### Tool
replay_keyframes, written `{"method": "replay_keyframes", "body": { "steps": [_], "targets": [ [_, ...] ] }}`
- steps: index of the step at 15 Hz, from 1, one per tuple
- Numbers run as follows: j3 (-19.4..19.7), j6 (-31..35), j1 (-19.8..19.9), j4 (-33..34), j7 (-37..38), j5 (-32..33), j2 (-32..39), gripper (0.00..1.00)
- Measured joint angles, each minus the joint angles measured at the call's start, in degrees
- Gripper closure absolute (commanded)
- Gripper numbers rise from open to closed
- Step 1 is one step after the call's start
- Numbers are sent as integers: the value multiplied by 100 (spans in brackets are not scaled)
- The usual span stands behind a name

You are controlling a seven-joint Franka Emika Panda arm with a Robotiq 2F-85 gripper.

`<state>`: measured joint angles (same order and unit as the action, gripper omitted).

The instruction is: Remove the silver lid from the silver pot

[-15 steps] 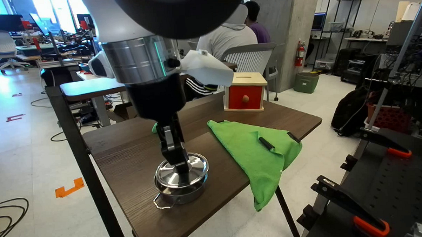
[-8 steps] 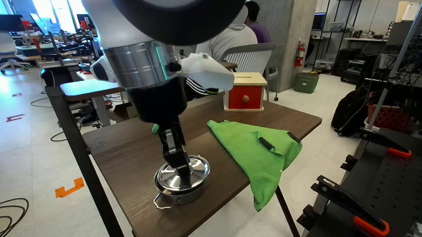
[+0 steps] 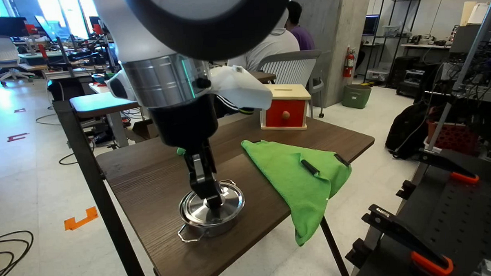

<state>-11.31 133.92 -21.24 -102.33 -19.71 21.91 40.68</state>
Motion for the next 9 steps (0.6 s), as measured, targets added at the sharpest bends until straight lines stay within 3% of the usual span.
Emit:
{"method": "replay_keyframes", "body": {
  "steps": [6, 9],
  "targets": [
    [0, 1, 0, 45, 87, -1, 25, 3],
    [-3, -7, 26, 81, 131, -60, -34, 0]
  ]
}}
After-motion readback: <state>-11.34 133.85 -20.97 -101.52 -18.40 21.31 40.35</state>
